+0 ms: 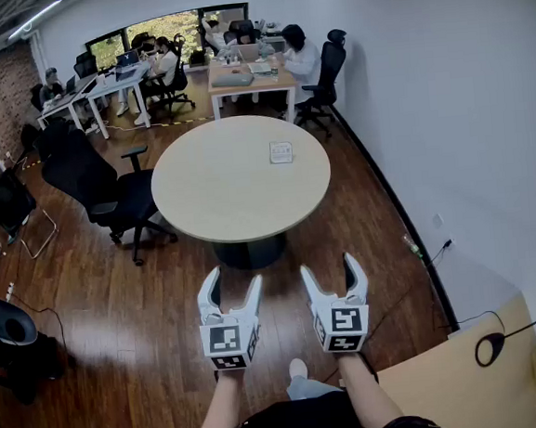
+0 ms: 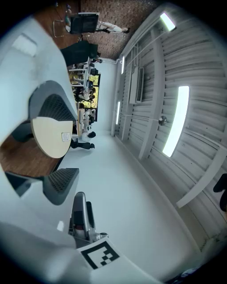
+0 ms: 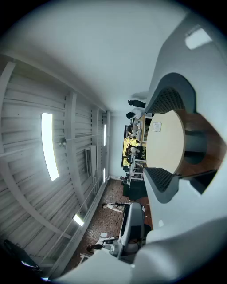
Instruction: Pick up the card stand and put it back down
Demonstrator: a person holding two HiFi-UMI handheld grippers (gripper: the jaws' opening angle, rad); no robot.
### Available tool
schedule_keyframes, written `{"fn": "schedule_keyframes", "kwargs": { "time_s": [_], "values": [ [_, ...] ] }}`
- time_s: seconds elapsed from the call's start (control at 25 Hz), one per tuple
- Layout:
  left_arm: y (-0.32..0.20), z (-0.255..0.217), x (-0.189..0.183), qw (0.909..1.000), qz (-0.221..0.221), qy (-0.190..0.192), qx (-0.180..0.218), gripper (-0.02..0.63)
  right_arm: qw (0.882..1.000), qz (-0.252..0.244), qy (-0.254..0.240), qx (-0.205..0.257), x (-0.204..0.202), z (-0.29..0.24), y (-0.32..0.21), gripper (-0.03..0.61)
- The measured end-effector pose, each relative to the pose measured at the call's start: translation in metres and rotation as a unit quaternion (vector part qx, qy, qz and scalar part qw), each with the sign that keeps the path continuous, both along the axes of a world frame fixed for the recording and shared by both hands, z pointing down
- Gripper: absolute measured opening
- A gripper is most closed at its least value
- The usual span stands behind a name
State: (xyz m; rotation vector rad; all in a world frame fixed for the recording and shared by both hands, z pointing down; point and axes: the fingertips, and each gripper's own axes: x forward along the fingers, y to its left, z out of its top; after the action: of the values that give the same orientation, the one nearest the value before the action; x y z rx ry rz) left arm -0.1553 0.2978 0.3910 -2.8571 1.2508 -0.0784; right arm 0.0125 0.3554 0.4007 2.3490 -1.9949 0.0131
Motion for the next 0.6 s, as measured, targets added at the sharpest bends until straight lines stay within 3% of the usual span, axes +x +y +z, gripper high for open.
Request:
{"fn": "schedule_keyframes", "kwargs": {
  "time_s": [0.28,0.6],
  "values": [
    [-0.071,-0.008,0.085,0.9999,0.006,-0.004,0.011,0.334,0.999,-0.032,0.006,0.011,0.066,-0.015,-0.072,0.377],
    [-0.135,0.004,0.131,0.9997,0.008,-0.024,0.002,0.333,0.998,-0.064,-0.027,-0.011,0.104,0.008,-0.146,0.360]
  ]
}}
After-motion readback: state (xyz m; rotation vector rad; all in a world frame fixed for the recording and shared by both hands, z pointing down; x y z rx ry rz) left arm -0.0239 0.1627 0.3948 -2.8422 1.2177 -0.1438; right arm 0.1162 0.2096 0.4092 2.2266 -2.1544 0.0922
